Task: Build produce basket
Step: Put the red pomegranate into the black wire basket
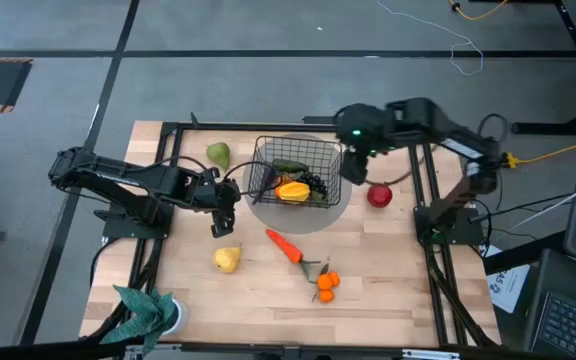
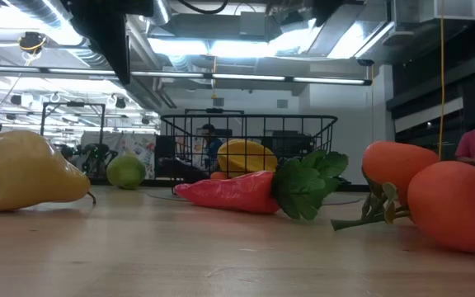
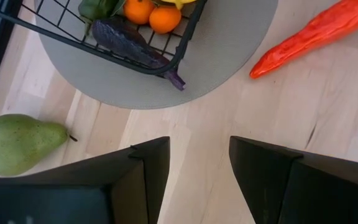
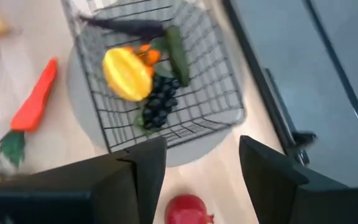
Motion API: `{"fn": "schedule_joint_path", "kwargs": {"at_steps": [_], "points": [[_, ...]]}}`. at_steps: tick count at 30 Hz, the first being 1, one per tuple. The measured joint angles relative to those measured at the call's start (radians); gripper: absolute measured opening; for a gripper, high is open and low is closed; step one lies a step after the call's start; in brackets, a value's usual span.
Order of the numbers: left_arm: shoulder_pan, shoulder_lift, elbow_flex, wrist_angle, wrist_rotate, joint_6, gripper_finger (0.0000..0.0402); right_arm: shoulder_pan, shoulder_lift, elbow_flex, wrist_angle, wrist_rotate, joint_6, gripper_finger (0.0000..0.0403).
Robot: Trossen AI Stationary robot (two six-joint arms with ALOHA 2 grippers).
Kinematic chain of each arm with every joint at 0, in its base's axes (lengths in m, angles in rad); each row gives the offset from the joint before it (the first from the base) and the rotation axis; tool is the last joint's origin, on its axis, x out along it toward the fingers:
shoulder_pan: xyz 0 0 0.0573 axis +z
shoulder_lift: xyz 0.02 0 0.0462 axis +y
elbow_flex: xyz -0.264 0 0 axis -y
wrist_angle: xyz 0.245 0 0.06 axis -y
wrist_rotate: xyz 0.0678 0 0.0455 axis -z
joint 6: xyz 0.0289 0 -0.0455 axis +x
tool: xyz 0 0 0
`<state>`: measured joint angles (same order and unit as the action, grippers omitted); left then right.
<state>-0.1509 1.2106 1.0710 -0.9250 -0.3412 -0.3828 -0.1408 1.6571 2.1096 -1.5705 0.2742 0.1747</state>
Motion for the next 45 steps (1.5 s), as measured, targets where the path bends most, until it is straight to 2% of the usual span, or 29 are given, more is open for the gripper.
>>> {"fn": "schedule_joint_path", "kwargs": {"at_steps": [4,6,11,15,21,28,30,35,45], "points": [[0.000,0.000,0.000,0.000,0.000,0.000,0.0154,0.028,-0.102,-0.084,0.000,0.054,0.214,0.0188],[0.000,0.000,0.000,0.000,0.000,0.000,0.0154,0.039,-0.149,-0.161,0.002,0.090,0.270,0.0188],[0.000,0.000,0.000,0.000,0.000,0.000,0.0154,0.024,-0.263,-0.437,-0.002,0.226,0.457,0.0188],[0.000,0.000,0.000,0.001,0.000,0.000,0.0154,-0.041,-0.298,-0.676,-0.002,0.234,0.661,0.0188],[0.000,0.000,0.000,0.002,0.000,-0.001,0.0154,-0.150,-0.272,-0.966,0.087,0.281,0.705,0.0188],[0.000,0.000,0.000,0.002,0.000,-0.001,0.0154,-0.269,-0.250,-1.172,0.343,0.285,0.605,0.0188],[0.000,0.000,0.000,0.002,0.000,0.000,0.0154,-0.288,-0.250,-1.215,0.402,0.265,0.603,0.0188],[0.000,0.000,0.000,0.002,0.000,0.000,0.0154,-0.292,-0.250,-1.292,0.519,0.112,0.597,0.0188],[0.000,0.000,0.000,0.002,0.000,0.000,0.0154,-0.239,-0.250,-1.326,0.494,-0.114,0.664,0.0188]]}}
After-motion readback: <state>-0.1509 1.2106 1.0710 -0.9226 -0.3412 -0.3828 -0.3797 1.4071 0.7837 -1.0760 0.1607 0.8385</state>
